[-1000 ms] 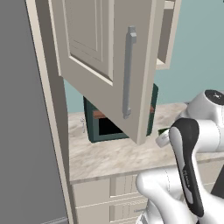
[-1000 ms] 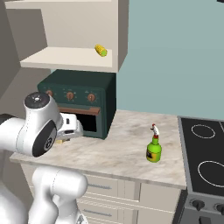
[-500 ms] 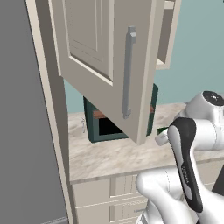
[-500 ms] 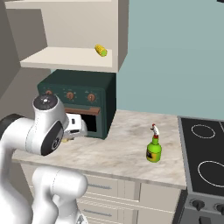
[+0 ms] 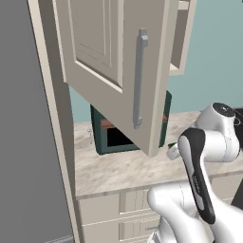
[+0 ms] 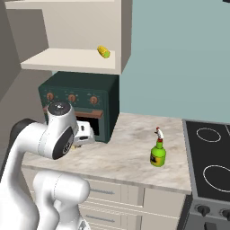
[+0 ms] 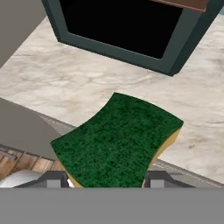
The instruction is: Pick the sponge and spray from the cabinet and place them on the counter.
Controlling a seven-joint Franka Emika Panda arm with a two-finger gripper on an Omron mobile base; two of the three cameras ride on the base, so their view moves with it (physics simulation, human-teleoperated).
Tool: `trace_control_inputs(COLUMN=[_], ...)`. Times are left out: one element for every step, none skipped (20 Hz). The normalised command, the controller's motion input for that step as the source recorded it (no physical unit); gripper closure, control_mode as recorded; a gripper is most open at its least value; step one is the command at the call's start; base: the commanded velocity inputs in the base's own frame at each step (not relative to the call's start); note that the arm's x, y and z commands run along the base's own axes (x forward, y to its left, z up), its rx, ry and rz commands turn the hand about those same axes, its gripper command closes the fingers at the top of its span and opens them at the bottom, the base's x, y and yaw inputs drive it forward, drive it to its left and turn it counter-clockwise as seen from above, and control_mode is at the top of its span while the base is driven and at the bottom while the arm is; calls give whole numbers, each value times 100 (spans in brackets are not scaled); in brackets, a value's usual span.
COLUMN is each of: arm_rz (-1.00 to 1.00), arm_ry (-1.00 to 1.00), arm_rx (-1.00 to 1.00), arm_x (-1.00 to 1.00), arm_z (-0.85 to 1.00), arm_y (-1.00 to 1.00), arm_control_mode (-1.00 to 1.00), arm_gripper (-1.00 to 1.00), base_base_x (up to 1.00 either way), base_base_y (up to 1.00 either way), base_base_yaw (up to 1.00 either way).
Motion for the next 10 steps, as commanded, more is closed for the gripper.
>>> trace_control_inputs(arm_rz=[-2, -2, -2, -2, -2, -2, -3, -3, -3, -4], arm_ry=[-21, -21, -22, -22, -23, -23, -23, -23, -22, -21], arm_rx=[0, 0, 0, 0, 0, 0, 0, -1, -1, -2], arm_x=[0, 0, 0, 0, 0, 0, 0, 0, 0, 0], arm_z=[-69, -68, -66, -65, -65, -68, -69, -70, -71, -73], arm_y=[6, 9, 10, 11, 11, 11, 11, 11, 11, 11], arm_control_mode=[-100, -100, -100, -100, -100, -100, -100, -100, -100, -100], arm_gripper=[100, 100, 100, 100, 100, 100, 100, 100, 100, 100], base_base_x=[0, 0, 0, 0, 0, 0, 0, 0, 0, 0], base_base_y=[0, 0, 0, 0, 0, 0, 0, 0, 0, 0], base_base_yaw=[0, 0, 0, 0, 0, 0, 0, 0, 0, 0])
